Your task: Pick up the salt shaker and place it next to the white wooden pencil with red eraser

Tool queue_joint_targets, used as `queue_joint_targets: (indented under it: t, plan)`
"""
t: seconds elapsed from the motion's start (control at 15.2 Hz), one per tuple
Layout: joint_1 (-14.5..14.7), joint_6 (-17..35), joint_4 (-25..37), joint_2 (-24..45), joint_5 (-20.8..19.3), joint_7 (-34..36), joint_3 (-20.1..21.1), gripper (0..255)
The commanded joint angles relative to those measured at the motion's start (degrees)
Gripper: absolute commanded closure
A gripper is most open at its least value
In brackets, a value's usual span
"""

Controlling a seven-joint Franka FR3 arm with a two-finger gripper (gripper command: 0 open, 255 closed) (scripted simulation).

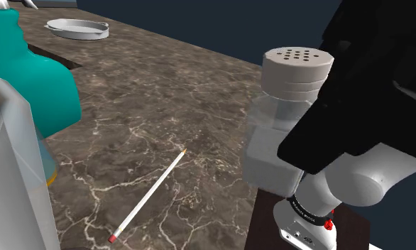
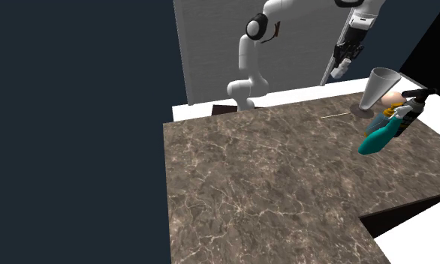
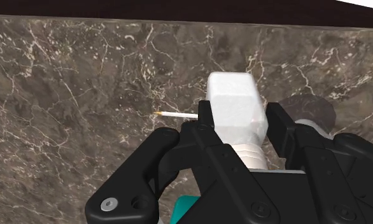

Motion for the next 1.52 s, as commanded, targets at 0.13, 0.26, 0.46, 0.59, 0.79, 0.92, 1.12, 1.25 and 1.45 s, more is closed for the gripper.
queue_joint_targets:
  t: [0.13, 0.26, 0.46, 0.59, 0.79, 0.92, 1.12, 1.25, 1.45]
  plan:
    - [1.1, 3.0, -5.0, -2.3, 1.2, -0.7, -1.0, 255]
    - [1.6, 4.5, -7.4, -3.3, 1.7, -1.0, -1.3, 255]
    - [2.2, 6.7, -10.8, -4.6, 2.3, -1.4, -1.7, 255]
    - [2.6, 8.2, -12.9, -5.5, 2.8, -1.6, -1.8, 255]
    - [3.2, 10.3, -16.1, -6.6, 3.4, -1.9, -1.9, 255]
    - [3.5, 11.7, -18.1, -7.2, 3.8, -2.1, -1.9, 255]
    - [4.0, 13.9, -21.0, -8.1, 4.4, -2.3, -1.7, 255]
    - [4.3, 15.3, -22.9, -8.6, 4.7, -2.4, -1.6, 255]
    - [4.7, 17.4, -25.6, -9.3, 5.3, -2.5, -1.3, 255]
